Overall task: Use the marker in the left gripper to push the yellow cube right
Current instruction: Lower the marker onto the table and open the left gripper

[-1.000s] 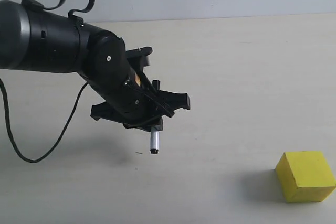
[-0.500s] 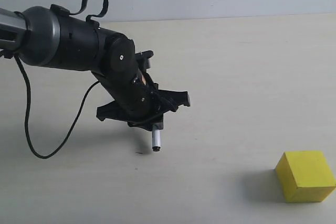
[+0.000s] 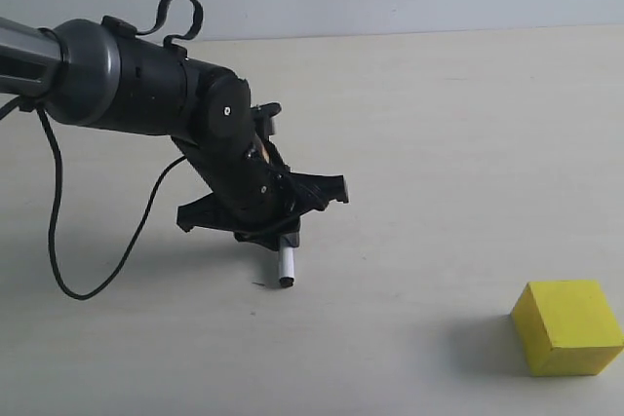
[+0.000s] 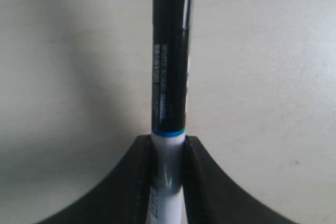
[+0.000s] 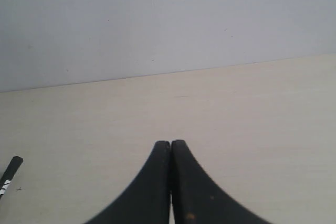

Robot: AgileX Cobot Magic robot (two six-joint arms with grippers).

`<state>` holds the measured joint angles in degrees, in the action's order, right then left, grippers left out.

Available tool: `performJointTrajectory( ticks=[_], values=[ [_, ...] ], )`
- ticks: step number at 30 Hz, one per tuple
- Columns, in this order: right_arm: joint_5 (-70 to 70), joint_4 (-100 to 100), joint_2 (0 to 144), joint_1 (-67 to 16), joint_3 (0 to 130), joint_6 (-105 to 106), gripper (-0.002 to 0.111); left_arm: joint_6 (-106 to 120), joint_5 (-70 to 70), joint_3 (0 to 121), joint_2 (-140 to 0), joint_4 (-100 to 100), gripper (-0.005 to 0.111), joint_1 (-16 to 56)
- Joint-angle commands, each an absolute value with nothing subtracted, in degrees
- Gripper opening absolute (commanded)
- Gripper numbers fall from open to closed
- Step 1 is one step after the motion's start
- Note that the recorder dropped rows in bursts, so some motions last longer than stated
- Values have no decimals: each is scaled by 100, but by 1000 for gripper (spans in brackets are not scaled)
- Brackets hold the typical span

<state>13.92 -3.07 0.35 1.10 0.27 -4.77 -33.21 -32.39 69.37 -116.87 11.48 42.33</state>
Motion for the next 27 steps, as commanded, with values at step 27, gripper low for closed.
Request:
performJointTrajectory(
  ticks=[27],
  values=[
    [1368,-285,0,128,0,-460,0,-2585,-2013,5003,-8790,0,0,4724]
  ],
)
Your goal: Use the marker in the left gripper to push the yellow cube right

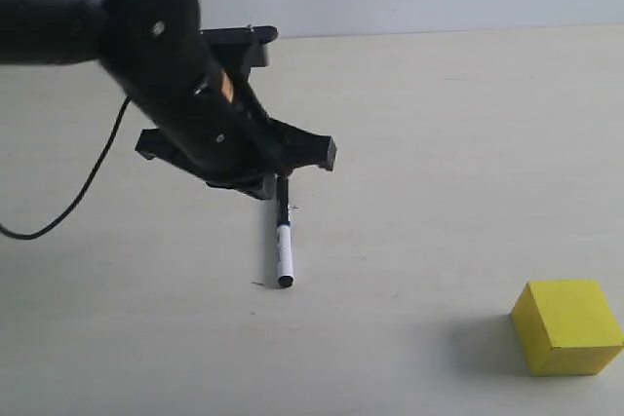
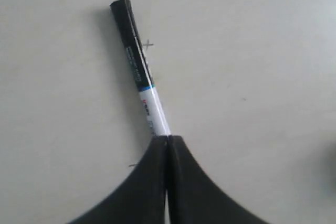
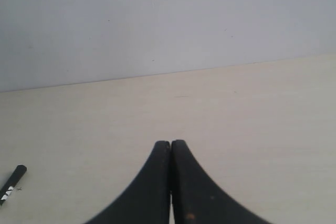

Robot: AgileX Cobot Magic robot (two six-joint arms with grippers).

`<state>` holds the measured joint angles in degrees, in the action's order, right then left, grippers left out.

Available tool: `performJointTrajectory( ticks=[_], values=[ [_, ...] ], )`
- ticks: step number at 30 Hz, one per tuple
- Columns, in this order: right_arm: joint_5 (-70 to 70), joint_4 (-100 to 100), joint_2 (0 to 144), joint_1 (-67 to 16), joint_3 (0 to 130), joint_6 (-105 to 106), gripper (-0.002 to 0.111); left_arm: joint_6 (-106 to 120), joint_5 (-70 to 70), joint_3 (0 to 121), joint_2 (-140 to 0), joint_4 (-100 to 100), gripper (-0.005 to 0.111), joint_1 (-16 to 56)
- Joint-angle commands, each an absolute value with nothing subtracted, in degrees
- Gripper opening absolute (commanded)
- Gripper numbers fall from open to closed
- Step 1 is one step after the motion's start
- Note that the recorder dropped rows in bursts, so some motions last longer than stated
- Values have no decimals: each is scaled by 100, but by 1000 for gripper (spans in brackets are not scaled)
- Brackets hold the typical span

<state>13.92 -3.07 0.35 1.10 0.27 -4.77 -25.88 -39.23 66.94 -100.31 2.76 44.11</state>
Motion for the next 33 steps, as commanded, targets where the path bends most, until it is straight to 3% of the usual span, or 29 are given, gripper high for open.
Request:
performJointTrajectory(
  ticks=[1,6,13,26,33],
  values=[
    [1368,-285,0,128,0,-460,0,-2582,-891,4043,-8136,-67,0,4889],
    [1368,-285,0,128,0,-460,0,-2553,1724,1693,-6228,-67,0,5196],
    [1368,-285,0,128,0,-460,0,-2433,1882,105,-4247,-67,0,5196],
    [1368,-285,0,128,0,-460,0,-2310,1254,0,-3116,-67,0,5210],
    [1368,-285,0,128,0,-460,0,-2170,954,0,-2089,-67,0,3642]
  ],
)
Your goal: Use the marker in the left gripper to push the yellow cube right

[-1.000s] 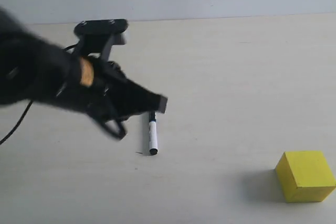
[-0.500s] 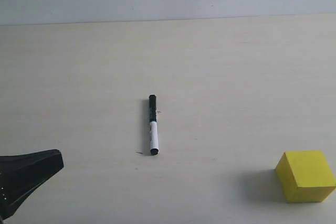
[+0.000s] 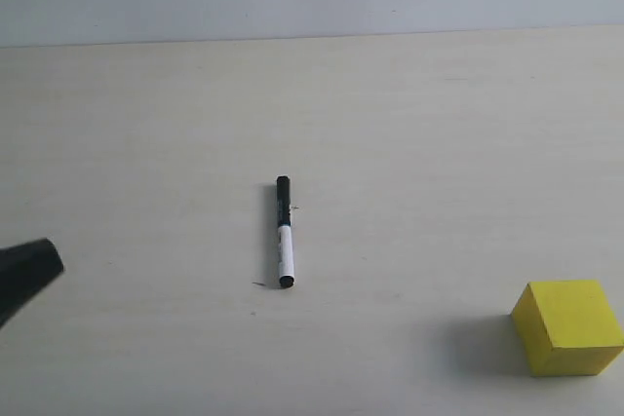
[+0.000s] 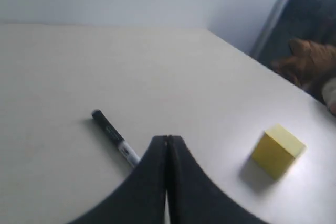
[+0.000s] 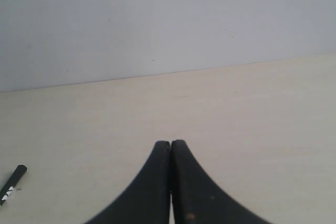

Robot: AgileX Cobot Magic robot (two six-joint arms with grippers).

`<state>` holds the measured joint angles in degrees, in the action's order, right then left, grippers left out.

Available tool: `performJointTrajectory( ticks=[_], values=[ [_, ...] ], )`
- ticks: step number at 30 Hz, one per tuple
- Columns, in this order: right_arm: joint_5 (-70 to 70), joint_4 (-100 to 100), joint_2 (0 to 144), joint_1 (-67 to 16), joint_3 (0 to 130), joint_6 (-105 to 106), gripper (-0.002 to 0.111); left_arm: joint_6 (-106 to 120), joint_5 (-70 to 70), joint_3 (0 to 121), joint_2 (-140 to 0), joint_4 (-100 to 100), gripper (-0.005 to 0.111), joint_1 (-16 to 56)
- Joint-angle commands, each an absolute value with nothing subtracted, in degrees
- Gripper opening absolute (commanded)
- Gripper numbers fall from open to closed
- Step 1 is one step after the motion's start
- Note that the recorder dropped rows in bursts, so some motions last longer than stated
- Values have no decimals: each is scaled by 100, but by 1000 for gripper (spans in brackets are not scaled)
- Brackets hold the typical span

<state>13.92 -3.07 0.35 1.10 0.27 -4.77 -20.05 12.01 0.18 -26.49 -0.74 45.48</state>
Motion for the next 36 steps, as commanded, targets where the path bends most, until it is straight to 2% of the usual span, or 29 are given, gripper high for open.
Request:
performJointTrajectory(
  ticks=[1,10,14,36],
  values=[
    [1368,-285,0,128,0,-460,0,-2157,776,0,-1884,-90,0,3319],
    [1368,-285,0,128,0,-460,0,-1883,-173,0,-11,-289,0,1018],
    [1313,-285,0,128,0,-460,0,-1683,-290,0,0,-328,0,503],
    [1360,-285,0,128,0,-460,0,-1676,-374,0,0,-430,0,452]
  ],
)
